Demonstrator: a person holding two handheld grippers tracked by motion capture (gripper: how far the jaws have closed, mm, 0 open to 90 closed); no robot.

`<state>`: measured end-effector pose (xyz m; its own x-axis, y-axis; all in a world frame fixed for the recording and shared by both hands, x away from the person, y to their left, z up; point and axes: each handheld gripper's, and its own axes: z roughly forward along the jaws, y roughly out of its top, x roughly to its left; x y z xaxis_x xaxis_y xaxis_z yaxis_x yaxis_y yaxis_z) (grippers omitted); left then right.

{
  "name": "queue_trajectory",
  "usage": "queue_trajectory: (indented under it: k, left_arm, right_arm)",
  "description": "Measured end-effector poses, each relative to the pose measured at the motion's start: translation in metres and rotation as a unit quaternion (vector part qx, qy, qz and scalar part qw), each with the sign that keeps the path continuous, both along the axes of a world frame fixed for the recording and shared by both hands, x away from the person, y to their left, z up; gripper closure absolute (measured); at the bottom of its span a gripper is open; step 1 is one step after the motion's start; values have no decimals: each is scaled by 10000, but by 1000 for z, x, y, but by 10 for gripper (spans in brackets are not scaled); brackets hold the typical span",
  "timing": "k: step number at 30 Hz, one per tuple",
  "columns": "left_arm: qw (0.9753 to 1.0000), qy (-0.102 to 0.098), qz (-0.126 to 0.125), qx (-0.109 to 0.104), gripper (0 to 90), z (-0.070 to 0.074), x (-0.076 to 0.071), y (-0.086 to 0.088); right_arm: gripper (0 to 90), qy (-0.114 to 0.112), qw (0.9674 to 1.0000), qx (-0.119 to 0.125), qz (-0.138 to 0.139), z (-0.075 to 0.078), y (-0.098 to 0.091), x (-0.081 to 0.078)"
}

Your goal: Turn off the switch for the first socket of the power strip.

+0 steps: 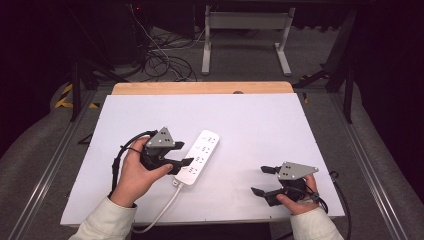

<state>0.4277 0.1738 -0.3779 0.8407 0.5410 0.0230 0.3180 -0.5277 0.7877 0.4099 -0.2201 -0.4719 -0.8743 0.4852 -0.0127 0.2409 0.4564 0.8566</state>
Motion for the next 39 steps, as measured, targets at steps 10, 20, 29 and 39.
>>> queue_trajectory:
  k: [10, 20, 29, 39]
  left_arm:
    - [9990, -84, -84, -431, 219, -4, -10, 26]
    - [9967, -386, 93, -710, 194, -16, -24, 57]
    - [9944, -518, 160, -905, 204, -34, -36, 79]
    - [9919, -616, 228, -1091, 191, -56, -48, 97]
  right_arm:
    - [218, -1, 10000, -1, 5, 0, 0, 0]
    - [218, -3, 10000, -6, 15, 0, 1, 0]
    - [217, -26, 10000, 6, 15, 0, 1, -1]
    - [206, -41, 10000, 22, 16, 1, 1, -1]
